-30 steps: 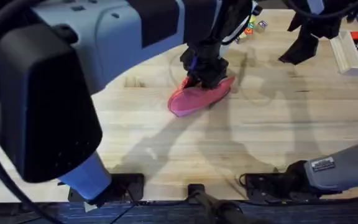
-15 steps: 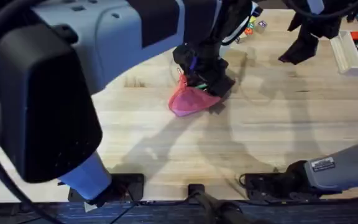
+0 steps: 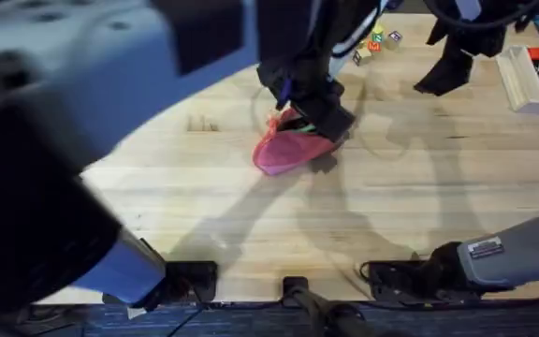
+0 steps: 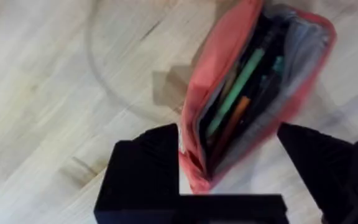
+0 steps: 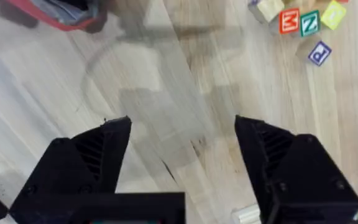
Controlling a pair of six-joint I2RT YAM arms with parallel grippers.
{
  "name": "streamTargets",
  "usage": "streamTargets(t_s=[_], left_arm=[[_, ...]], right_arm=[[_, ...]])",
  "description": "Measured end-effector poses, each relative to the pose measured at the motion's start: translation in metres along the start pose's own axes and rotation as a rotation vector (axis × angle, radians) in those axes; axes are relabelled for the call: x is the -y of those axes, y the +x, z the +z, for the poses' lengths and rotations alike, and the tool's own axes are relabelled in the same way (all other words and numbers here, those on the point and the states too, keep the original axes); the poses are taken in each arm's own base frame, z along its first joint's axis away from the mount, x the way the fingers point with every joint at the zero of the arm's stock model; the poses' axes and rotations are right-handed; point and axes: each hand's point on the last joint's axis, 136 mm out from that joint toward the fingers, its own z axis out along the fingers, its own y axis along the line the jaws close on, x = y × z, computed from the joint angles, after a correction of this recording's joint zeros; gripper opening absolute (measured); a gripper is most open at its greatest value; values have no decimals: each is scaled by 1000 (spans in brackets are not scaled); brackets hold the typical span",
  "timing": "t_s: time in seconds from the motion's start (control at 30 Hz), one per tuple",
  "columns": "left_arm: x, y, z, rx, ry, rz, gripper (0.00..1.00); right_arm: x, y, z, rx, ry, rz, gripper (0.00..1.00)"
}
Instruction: Unzip the bag, pick up the pens from the table one at a time and place them inside, then zip the bag closed.
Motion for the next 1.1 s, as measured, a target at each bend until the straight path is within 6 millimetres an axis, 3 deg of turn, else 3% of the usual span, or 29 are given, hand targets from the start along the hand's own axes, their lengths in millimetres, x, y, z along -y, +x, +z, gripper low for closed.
streamTargets(t_s=[0.2, 0.5, 0.7, 0.83, 1.1], left_arm=[[-16, 1, -45, 91, -17, 13, 992], [-43, 14, -91, 164, -56, 96, 991], [-62, 30, -125, 230, -44, 120, 991], [-66, 47, -132, 213, 6, 140, 991], [-71, 73, -121, 155, 105, 188, 991]], right_arm=[[-11, -26, 2, 71, -32, -42, 997], [-29, -58, 3, 129, -71, -116, 997], [-44, -81, -6, 158, -65, -185, 997], [-53, -91, -10, 171, -64, -221, 997], [-64, -104, -9, 181, -77, -263, 997]])
